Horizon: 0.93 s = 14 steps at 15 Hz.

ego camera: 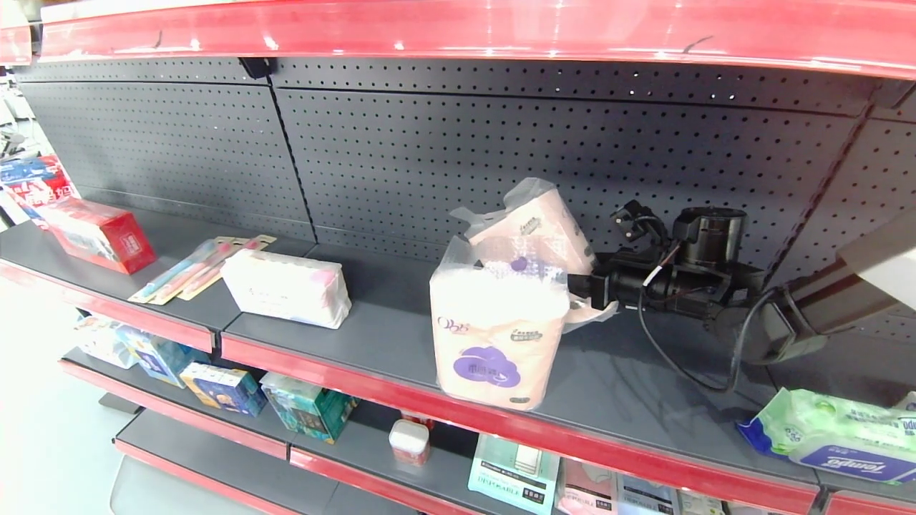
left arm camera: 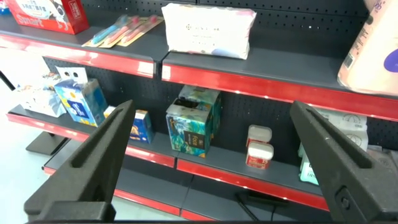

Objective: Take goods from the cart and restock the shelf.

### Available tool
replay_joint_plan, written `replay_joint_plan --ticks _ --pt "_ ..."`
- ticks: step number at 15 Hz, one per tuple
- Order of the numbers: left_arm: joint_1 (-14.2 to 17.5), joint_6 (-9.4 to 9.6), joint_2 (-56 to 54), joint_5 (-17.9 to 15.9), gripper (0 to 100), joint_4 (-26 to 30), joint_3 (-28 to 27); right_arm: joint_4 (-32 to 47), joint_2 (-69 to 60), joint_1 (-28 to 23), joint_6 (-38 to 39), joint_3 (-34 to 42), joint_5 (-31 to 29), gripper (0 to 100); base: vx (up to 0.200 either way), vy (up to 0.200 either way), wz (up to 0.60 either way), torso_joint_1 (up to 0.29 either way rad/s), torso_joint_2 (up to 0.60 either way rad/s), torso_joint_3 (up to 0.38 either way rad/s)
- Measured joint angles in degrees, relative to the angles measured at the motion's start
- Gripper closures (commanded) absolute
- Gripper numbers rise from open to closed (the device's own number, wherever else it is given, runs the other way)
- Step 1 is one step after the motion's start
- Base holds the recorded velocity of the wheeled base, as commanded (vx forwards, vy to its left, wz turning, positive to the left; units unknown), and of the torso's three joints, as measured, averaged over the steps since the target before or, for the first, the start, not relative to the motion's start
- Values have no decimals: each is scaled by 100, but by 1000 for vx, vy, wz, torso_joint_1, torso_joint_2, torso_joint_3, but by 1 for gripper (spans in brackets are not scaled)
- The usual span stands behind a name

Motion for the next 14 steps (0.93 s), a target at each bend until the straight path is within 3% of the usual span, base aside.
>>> replay_joint_plan --ticks 14 --pt "1 -2 0 0 0 0 0 0 749 350 263 -912 12 100 0 0 0 0 0 0"
